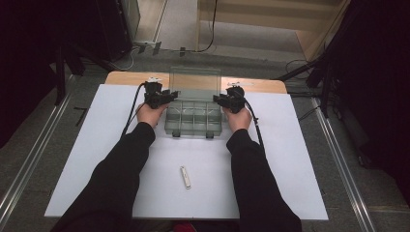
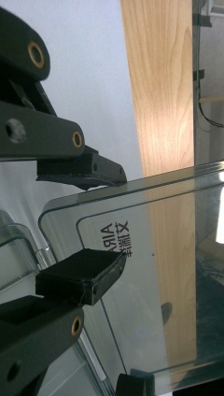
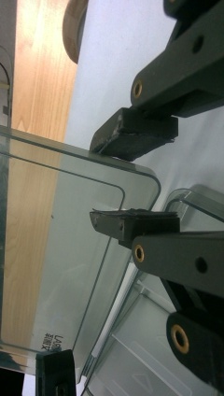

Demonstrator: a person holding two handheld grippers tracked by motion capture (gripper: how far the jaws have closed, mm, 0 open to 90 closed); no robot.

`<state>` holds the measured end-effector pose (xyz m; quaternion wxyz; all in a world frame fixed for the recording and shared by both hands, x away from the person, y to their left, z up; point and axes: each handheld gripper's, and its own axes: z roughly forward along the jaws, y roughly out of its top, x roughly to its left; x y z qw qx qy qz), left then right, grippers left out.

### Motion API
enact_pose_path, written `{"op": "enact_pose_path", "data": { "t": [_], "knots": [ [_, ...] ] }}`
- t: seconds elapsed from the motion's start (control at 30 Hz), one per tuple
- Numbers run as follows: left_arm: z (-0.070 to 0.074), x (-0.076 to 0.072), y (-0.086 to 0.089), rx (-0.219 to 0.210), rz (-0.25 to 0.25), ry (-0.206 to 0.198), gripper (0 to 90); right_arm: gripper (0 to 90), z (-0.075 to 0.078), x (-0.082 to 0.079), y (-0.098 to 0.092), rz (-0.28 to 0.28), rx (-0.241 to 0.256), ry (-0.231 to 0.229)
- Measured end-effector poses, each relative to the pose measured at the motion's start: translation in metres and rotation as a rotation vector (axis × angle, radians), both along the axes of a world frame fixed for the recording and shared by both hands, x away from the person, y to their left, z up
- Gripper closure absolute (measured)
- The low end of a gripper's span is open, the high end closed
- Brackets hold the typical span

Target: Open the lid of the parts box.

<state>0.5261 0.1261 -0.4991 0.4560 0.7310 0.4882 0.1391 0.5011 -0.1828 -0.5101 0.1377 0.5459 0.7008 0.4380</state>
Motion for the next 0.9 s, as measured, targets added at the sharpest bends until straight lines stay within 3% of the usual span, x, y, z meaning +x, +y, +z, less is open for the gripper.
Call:
{"op": "enact_pose_path", "data": {
  "t": [0.7,0.9],
  "knots": [
    [-0.0077,0.002,-0.0018,-0.027,-0.009,0.033,47.6,57.8,-0.0023,0.0014,-0.0013,-0.016,0.026,0.029],
    [-0.0095,0.0028,-0.0019,-0.043,-0.007,0.046,45.9,57.0,-0.0014,0.0009,0.0006,-0.018,0.005,0.025]
  ]
}}
